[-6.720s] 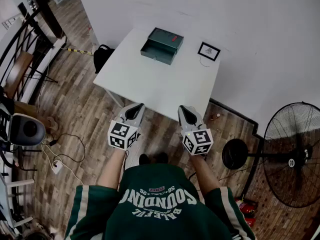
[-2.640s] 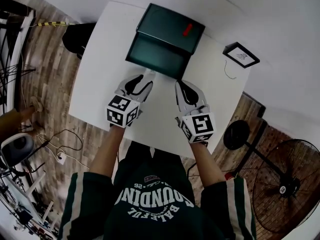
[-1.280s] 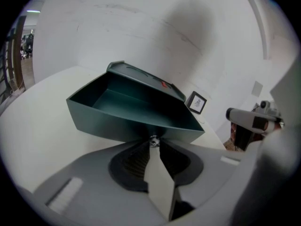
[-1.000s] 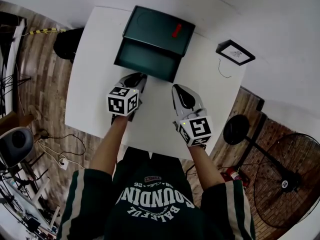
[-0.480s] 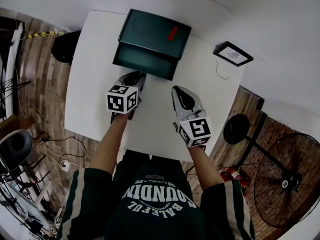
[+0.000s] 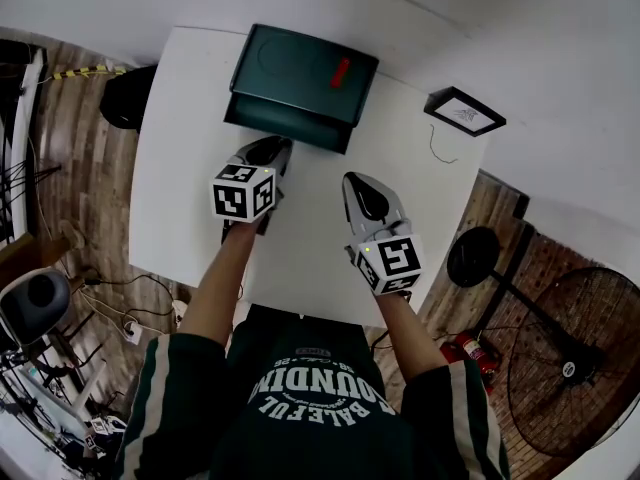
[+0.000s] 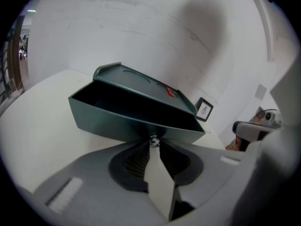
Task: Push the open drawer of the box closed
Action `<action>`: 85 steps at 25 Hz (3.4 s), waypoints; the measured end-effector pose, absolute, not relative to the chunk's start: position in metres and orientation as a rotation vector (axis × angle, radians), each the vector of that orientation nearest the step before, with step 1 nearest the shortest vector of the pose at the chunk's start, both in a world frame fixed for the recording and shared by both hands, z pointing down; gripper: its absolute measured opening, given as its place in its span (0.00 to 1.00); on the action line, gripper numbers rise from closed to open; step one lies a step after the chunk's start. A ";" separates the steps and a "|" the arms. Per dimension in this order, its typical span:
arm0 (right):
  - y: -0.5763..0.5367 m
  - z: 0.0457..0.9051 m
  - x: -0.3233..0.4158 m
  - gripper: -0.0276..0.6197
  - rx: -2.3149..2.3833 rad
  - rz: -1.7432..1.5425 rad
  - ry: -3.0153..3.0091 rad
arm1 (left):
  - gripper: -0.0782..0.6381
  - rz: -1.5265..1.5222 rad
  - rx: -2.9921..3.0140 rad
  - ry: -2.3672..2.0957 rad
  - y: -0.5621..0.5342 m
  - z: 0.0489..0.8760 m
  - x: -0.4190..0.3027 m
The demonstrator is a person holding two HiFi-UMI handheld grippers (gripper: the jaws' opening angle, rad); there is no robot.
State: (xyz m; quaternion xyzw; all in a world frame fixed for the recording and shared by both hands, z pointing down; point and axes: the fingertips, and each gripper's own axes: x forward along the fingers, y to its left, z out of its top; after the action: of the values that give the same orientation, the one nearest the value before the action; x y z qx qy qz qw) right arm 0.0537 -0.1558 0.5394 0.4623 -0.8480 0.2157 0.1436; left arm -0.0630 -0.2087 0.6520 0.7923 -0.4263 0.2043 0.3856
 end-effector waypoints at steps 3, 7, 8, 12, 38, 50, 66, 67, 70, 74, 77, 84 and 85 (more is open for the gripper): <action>-0.158 0.540 0.055 0.05 1.330 0.625 -2.444 | 0.28 0.517 2.016 -1.085 -0.214 0.652 -0.061; -0.161 0.541 0.058 0.05 1.333 0.624 -2.442 | 0.28 0.512 2.015 -1.088 -0.220 0.652 -0.059; -0.162 0.540 0.059 0.05 1.334 0.623 -2.442 | 0.28 0.511 2.015 -1.089 -0.221 0.652 -0.059; -0.165 0.540 0.062 0.05 1.340 0.627 -2.438 | 0.28 0.511 2.014 -1.092 -0.228 0.651 -0.058; -0.162 0.540 0.086 0.05 1.405 0.643 -2.402 | 0.28 0.510 2.022 -1.110 -0.263 0.650 -0.049; -0.155 0.510 0.076 0.05 1.435 0.591 -2.435 | 0.28 0.514 2.149 -1.119 -0.227 0.595 -0.065; -0.126 0.420 0.079 0.05 1.542 0.436 -2.532 | 0.18 0.383 2.440 -1.161 -0.155 0.462 -0.069; -0.124 0.415 0.080 0.05 1.546 0.429 -2.536 | 0.18 0.376 2.455 -1.162 -0.150 0.455 -0.070; -0.118 0.403 0.079 0.05 1.550 0.405 -2.546 | 0.18 0.357 2.490 -1.169 -0.139 0.439 -0.074; -0.115 0.391 0.080 0.05 1.555 0.369 -2.547 | 0.18 0.342 2.524 -1.188 -0.132 0.424 -0.077; -0.112 0.387 0.077 0.05 1.551 0.360 -2.551 | 0.18 0.333 2.527 -1.195 -0.130 0.420 -0.079; -0.110 0.387 0.075 0.05 1.565 0.359 -2.546 | 0.18 0.326 2.528 -1.193 -0.133 0.421 -0.078; -0.109 0.388 0.074 0.05 1.563 0.363 -2.545 | 0.18 0.327 2.528 -1.191 -0.133 0.421 -0.078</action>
State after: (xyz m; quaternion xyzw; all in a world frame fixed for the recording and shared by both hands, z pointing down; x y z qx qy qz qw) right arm 0.0743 -0.1086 0.3884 0.5184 -0.8441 0.1202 0.0662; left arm -0.0779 -0.1332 0.4214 0.8865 -0.4176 0.1145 0.1631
